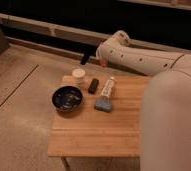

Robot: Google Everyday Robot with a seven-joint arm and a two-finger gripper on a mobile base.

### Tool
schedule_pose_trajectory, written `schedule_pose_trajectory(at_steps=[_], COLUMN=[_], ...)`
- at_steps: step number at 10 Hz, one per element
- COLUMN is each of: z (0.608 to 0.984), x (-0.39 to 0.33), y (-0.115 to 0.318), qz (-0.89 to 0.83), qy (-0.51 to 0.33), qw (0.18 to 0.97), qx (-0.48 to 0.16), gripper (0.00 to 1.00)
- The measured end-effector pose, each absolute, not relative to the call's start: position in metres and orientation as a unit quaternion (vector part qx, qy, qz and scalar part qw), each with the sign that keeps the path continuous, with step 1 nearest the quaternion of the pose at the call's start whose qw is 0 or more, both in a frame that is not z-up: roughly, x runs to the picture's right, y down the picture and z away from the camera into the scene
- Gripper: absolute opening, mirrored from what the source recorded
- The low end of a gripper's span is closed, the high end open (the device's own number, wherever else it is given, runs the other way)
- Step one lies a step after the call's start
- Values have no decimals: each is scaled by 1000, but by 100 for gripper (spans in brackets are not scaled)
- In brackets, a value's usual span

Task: Place the pepper in the ceramic cup

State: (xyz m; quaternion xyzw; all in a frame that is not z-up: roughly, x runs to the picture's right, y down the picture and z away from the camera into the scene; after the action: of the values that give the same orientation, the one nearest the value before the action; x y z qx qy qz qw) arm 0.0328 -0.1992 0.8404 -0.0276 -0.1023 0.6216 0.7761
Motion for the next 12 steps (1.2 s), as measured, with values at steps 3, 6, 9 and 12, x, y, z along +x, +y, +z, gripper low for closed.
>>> schedule_pose_trajectory(at_steps=[3,6,9,12], z=[840,829,828,830], x=[1,-50,-50,-53], y=[-201,-189,-189,-190], qz=[632,624,623,621], qy=[-129,-161,-162,-165], qw=[762,760,760,761], qx=[-52,-85,-86,-87], gripper=[0,0,0,0])
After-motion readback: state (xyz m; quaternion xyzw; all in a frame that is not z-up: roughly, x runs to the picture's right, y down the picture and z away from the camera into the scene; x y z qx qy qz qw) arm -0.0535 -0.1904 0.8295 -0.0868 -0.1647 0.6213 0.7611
